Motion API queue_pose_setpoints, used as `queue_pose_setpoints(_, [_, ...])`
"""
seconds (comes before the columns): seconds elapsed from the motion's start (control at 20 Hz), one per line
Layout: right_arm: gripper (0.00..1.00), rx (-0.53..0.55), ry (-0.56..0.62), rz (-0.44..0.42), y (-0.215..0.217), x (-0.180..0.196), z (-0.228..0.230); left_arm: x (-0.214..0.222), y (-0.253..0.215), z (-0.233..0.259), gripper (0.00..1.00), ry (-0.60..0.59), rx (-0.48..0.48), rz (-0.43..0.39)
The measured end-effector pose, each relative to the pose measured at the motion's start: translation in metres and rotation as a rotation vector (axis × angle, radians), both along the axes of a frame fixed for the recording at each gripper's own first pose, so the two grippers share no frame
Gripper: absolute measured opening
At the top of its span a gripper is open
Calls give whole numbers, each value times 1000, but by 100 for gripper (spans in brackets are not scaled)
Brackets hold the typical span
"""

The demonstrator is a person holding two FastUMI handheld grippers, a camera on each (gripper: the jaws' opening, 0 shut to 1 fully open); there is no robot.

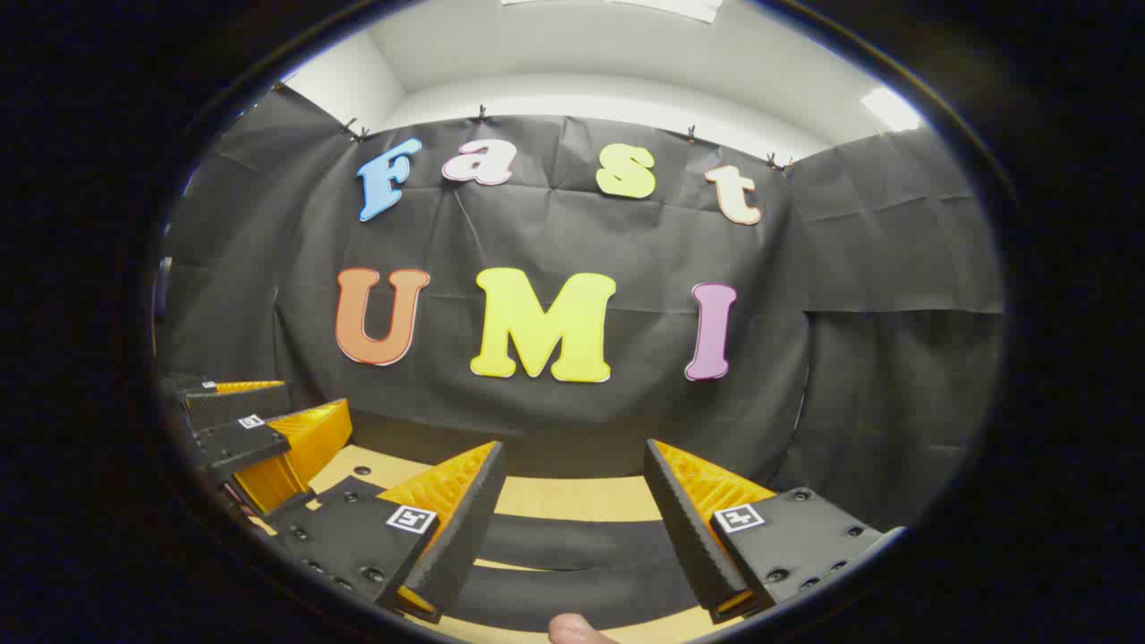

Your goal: Grasp the waist and the cuffs of the jeans and fold them to make the two legs overlap; first hold the waist and fold one-third of the jeans toward the cuffs, then hold the cuffs and fold the remaining one-third in the same direction to finish folding.

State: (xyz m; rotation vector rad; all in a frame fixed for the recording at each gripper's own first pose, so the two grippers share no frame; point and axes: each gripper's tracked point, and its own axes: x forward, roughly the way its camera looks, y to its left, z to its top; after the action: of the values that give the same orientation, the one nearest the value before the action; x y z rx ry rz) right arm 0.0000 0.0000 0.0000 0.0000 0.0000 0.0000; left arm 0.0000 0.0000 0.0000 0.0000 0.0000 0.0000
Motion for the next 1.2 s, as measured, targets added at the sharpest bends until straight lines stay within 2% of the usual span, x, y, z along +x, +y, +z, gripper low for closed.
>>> queue_pose_setpoints(0.2, [94,-2,-12,-16,4,1,3,2,7,-4,98,11,-9,4])
queue_pose_setpoints(0.8, [95,-26,-29,16,14,3,4,7,18,-7,100,6,-12,10])
queue_pose_setpoints(1.1, [94,-9,19,-20,-11,16,-12,21,18,-23,98,32,-35,3])
queue_pose_setpoints(1.2, [94,6,76,-9,-24,28,-30,35,26,-42,98,70,-42,10])
